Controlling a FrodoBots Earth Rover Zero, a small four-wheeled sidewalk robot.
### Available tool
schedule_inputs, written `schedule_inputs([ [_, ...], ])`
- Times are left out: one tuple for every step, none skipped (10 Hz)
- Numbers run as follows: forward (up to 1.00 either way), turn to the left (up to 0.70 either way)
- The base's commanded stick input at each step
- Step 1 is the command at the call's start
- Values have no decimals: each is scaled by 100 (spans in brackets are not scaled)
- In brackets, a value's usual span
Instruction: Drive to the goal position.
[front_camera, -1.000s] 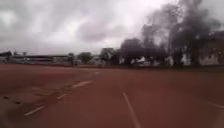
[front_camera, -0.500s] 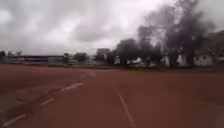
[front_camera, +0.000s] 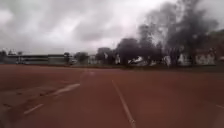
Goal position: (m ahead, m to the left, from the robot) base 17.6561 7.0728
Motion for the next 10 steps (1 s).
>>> schedule_inputs([
  [70,5],
  [70,8],
  [70,10],
  [70,3],
  [70,0],
  [70,0],
  [70,0],
  [70,0],
  [70,10],
  [70,4],
])
